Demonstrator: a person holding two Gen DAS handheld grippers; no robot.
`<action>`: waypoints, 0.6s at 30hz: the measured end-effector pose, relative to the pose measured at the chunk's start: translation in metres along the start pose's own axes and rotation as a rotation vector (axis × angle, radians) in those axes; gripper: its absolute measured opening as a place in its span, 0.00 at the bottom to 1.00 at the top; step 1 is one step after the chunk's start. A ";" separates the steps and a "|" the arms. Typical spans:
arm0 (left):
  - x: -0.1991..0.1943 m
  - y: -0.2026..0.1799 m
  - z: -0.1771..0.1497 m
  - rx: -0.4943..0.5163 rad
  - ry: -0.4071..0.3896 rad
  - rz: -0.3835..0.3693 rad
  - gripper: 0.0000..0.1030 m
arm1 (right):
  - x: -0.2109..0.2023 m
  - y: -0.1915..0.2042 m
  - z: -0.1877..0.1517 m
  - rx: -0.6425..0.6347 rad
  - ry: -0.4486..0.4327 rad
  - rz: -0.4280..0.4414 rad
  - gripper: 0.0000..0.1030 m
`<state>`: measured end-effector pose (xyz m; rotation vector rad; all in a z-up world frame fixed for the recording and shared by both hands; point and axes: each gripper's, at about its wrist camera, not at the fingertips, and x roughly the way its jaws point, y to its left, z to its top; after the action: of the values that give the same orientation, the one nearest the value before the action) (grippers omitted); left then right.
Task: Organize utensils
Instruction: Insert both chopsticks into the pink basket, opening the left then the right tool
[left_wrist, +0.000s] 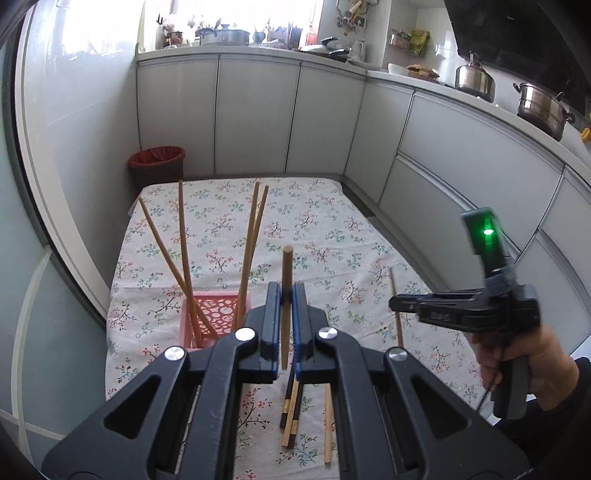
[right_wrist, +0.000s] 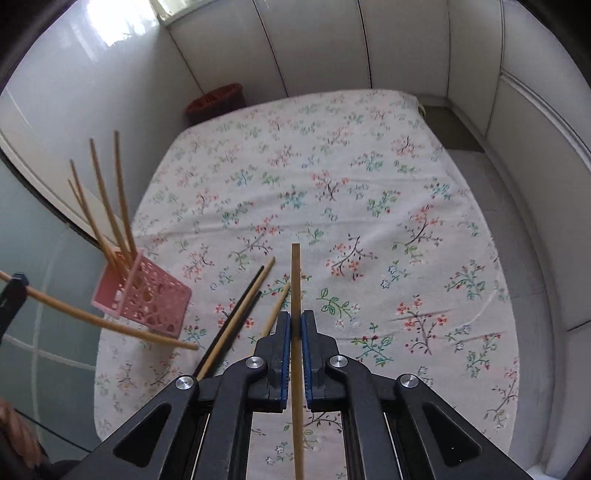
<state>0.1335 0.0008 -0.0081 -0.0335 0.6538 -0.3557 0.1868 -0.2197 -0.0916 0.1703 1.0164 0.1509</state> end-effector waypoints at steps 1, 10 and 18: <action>-0.004 -0.001 0.001 0.000 -0.016 0.001 0.06 | -0.013 0.000 0.001 -0.001 -0.034 0.009 0.06; -0.035 -0.002 0.016 -0.005 -0.164 0.019 0.06 | -0.115 0.020 0.009 -0.055 -0.327 0.033 0.06; -0.057 0.011 0.034 -0.043 -0.318 0.074 0.06 | -0.159 0.038 0.026 -0.093 -0.463 0.083 0.06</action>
<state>0.1157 0.0277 0.0512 -0.1046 0.3466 -0.2572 0.1244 -0.2167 0.0623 0.1535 0.5407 0.2226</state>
